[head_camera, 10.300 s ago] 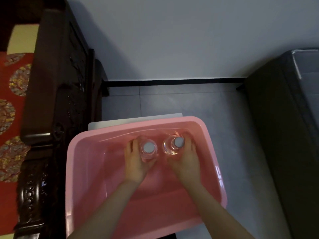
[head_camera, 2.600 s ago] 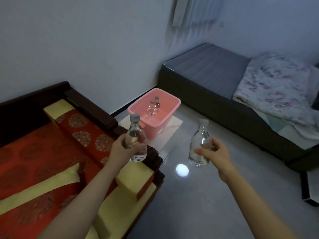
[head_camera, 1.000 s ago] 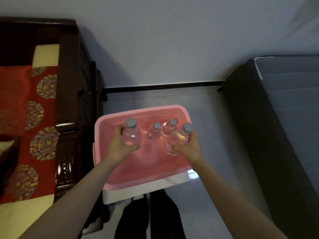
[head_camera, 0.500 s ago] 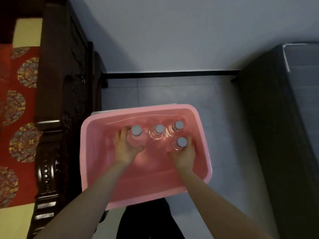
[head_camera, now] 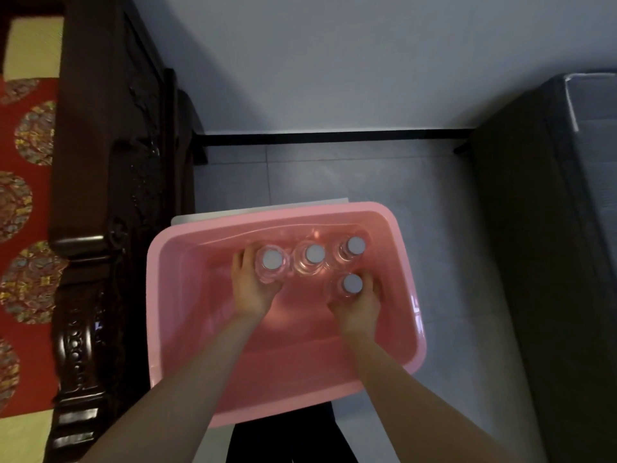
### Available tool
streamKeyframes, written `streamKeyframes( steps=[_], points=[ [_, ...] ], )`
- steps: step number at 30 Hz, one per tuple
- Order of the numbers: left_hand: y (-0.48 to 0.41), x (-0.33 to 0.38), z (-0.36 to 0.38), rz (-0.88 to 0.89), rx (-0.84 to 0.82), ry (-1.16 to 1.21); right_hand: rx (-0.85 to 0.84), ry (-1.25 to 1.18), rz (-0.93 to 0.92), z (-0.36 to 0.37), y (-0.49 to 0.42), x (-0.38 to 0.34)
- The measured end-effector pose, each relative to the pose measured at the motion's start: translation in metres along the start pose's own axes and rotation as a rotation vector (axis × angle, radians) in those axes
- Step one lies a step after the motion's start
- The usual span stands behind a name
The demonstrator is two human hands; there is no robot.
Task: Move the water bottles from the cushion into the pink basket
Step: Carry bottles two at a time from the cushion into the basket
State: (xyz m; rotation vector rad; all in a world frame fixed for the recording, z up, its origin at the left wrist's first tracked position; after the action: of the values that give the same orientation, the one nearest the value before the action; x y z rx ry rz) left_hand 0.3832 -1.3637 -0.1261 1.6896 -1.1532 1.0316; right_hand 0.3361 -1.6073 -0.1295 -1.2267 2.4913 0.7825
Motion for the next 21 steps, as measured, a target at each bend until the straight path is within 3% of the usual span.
streamKeyframes(
  steps=[10, 12, 15, 18, 21],
  points=[
    [0.004, 0.004, -0.004, -0.041, -0.115, 0.023, -0.124, 0.081, -0.064, -0.009, 0.008, -0.01],
    [0.006, 0.023, -0.012, 0.02, -0.169, 0.015, -0.075, 0.334, -0.242, -0.032, 0.018, -0.026],
    [0.011, 0.056, -0.017, 0.202, -0.296, -0.147, -0.024, 0.678, -0.649, -0.044, 0.04, -0.057],
    [0.014, 0.073, -0.008, 0.323, -0.45, -0.372, -0.054, 0.81, -0.814, -0.049, 0.048, -0.075],
    [0.008, 0.072, 0.0, 0.29, -0.545, -0.503, -0.116, 0.841, -0.878, -0.045, 0.044, -0.085]
  ],
)
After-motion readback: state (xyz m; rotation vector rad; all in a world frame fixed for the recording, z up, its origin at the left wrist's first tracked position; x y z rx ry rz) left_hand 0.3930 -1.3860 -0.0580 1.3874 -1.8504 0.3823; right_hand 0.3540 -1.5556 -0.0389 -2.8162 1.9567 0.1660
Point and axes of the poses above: each hand's wrist, its own y-axis away from the middle knuckle, its own z-axis out of the palm, x = y × z, the point moved 10 cm from there along -y, towards the middle knuckle, and after that the axes turned 14 degrees about y, right-handed, at the moved point
